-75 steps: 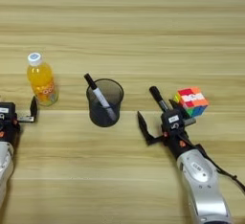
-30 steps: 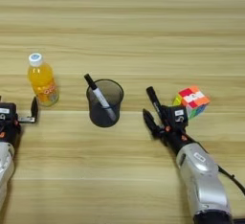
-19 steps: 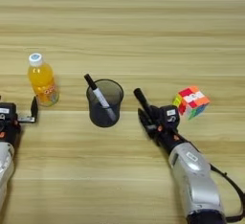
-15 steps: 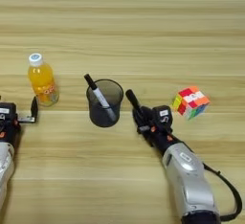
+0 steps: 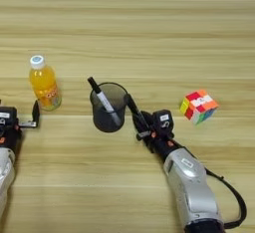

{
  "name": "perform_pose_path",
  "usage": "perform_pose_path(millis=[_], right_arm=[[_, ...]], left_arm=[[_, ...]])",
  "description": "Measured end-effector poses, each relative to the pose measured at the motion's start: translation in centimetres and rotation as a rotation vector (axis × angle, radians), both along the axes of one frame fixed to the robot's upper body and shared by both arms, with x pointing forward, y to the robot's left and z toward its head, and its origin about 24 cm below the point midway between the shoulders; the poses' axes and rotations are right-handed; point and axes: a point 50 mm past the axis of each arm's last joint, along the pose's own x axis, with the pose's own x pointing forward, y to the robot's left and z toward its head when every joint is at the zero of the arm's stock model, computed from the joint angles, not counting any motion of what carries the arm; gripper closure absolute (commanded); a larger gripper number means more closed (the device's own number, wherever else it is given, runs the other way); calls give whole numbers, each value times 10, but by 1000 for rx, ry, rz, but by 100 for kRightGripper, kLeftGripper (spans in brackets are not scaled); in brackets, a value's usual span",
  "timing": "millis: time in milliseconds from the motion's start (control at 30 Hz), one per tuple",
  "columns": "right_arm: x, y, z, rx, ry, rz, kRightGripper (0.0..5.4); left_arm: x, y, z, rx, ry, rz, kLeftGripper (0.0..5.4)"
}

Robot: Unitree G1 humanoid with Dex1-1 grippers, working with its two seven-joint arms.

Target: Move the objects on the table

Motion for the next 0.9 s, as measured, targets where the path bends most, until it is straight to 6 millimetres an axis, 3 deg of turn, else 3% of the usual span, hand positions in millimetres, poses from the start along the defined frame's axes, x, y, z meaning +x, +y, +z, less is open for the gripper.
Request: perform_pose_path(millis=[367,833,900], right_arm=[[-8,0,5,7,-60,11,199],[-9,-18,25,-19,-162,-64,5],[-9,-21,26,-22,-167,-83,2]], left_arm=[[1,0,-1,-1,5,-1,0],[1,-1,-1,-2,5,-4,0],[1,-1,-1,-2,5,-4,0]])
